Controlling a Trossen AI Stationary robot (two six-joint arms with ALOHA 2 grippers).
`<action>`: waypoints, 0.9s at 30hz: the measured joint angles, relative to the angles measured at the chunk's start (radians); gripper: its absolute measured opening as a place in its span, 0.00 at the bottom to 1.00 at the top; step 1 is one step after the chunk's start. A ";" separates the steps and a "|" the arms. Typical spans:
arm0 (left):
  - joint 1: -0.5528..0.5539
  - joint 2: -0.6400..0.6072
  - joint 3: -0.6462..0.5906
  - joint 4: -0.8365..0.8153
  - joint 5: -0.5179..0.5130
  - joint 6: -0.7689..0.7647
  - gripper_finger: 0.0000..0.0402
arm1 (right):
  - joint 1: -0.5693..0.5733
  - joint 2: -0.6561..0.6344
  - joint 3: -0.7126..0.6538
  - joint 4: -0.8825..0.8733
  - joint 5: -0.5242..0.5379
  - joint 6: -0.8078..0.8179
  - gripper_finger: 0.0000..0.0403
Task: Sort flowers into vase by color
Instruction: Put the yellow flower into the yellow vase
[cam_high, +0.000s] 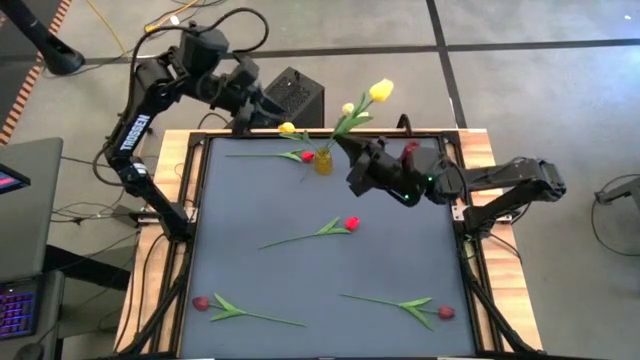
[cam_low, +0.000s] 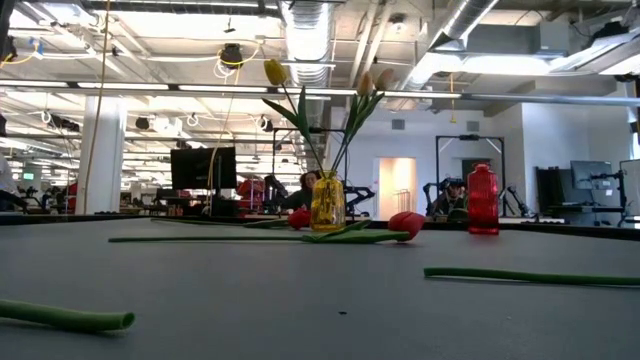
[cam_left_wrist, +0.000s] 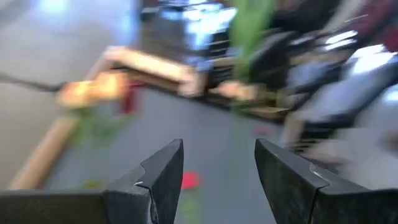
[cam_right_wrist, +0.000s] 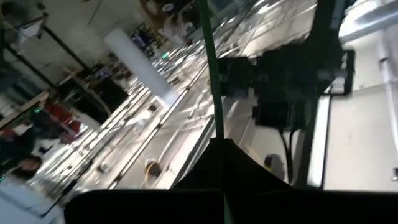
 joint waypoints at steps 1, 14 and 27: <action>-0.019 0.006 -0.001 0.021 0.021 -0.024 0.47 | 0.004 0.000 0.000 0.000 -0.010 -0.002 0.05; -0.221 0.009 -0.168 0.147 -0.122 0.012 0.47 | 0.001 0.092 0.000 0.132 -0.100 -0.024 0.05; -0.238 0.010 -0.184 0.143 -0.161 -0.006 0.47 | -0.021 0.096 0.000 0.145 -0.108 -0.016 0.05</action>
